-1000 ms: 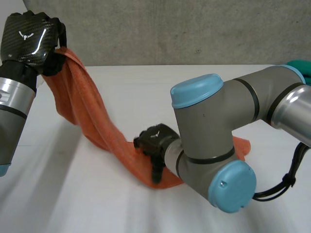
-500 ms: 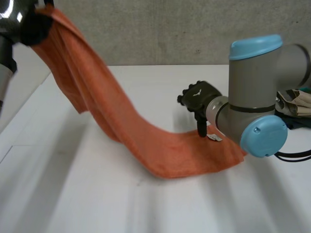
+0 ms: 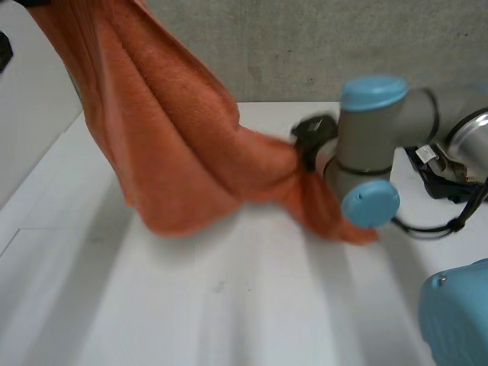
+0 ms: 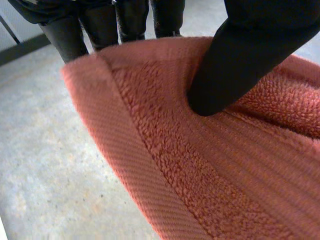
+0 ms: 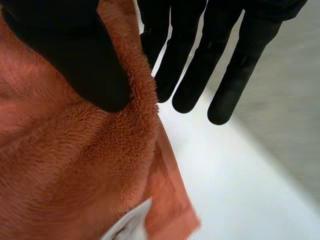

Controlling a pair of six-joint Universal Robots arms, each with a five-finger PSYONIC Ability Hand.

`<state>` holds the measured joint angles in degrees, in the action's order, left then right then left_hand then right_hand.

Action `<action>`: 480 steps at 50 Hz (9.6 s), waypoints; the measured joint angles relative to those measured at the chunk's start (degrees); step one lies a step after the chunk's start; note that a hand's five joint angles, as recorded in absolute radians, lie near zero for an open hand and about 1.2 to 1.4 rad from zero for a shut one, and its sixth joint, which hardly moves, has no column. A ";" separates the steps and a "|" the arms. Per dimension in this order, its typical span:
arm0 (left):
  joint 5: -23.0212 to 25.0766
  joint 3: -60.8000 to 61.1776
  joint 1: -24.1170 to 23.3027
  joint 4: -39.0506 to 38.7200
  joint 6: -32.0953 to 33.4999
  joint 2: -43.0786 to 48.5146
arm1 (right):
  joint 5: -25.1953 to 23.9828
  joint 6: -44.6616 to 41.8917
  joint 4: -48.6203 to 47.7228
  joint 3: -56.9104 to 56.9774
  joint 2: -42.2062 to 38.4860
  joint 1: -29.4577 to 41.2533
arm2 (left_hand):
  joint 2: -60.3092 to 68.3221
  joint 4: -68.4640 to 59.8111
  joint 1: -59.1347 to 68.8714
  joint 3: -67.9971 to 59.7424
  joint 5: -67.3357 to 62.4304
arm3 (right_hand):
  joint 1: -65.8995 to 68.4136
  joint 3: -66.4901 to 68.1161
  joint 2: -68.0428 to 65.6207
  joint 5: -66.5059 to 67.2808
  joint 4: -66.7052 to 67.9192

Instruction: Fold the laundry.

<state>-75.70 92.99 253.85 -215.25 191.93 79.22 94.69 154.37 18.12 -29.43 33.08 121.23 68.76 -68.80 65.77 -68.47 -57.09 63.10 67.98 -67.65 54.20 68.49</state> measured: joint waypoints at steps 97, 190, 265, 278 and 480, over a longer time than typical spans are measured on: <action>-4.89 18.45 4.36 -0.32 3.70 14.65 | -10.14 20.16 2.41 -20.48 7.72 -23.12 | 0.05 0.00 0.00 -0.06 0.00 | 0.76 -0.05 0.01 2.80 -0.07; -7.96 34.06 12.74 30.62 39.25 8.17 | -0.75 -32.43 1.00 -64.95 43.53 -20.68 | 0.07 -0.22 0.00 -0.11 0.00 | 1.39 0.41 0.01 3.89 0.29; -13.91 6.72 -3.53 6.59 17.26 30.50 | -15.83 -3.68 -22.27 -53.76 20.93 -28.48 | -56.73 57.04 -54.58 56.12 54.25 | -27.06 -31.92 31.60 -28.06 -32.51; -13.96 7.71 -3.66 6.61 17.25 29.54 | -13.97 -4.01 -25.29 -53.12 18.19 -30.76 | -56.73 57.04 -54.58 56.12 54.26 | 0.81 -0.02 0.03 1.33 0.01; 24.00 -15.98 -11.39 38.94 -3.54 27.07 | -6.68 -3.64 -44.09 -48.13 10.17 10.86 | -56.83 57.05 -54.57 56.10 54.26 | -37.81 -42.83 43.12 -40.76 -43.16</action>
<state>-51.69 77.01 242.47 -176.31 188.40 106.29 88.01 150.74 -25.97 -77.56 43.25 132.09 11.93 -11.75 11.20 -12.36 -2.83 25.29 25.15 -24.53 13.44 25.33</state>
